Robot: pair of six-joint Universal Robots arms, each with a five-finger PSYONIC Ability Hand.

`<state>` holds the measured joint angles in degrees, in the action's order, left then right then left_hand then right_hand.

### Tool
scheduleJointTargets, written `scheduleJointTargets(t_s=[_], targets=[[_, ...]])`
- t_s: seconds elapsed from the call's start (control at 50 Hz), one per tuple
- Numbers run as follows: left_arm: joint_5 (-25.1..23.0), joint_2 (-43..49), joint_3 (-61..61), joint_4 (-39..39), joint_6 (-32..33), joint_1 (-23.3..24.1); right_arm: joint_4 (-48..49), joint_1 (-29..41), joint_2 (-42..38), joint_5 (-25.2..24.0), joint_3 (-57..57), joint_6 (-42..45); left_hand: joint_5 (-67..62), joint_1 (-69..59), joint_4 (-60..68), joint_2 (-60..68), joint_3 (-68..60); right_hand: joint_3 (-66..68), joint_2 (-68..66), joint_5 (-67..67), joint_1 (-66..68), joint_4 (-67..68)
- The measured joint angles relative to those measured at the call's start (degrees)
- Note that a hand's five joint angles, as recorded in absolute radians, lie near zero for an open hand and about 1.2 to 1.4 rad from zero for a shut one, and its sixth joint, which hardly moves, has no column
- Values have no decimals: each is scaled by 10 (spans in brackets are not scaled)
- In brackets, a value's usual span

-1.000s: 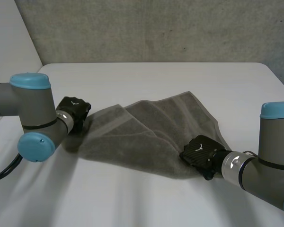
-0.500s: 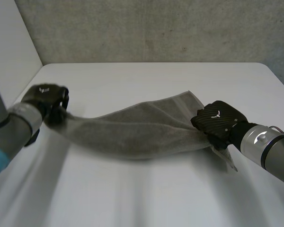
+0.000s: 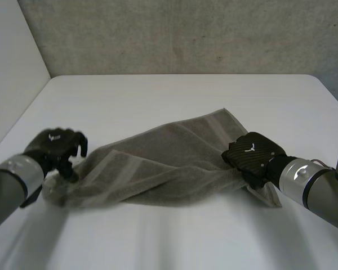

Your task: Fold the towel.

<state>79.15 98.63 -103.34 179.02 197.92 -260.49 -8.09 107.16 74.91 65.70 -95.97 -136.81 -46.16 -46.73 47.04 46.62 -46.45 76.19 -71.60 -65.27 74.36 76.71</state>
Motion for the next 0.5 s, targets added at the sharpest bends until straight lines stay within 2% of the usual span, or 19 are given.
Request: scheduleJointTargets(t_s=[0.12, 0.3, 0.5], targets=[[3, 30, 83, 1, -4, 35, 1, 0, -1, -2, -4, 1, 4, 3, -1, -1, 3, 0, 0, 0, 0, 0], [34, 173, 223, -7, -4, 111, 2, 0, -7, -4, -9, 1, -6, 0, 1, 1, -3, 3, 0, 0, 0, 0], [66, 313, 344, -57, 25, 140, 2, 0, -19, -3, -11, 1, 0, 2, -1, -1, 0, 4, 0, 0, 0, 0]])
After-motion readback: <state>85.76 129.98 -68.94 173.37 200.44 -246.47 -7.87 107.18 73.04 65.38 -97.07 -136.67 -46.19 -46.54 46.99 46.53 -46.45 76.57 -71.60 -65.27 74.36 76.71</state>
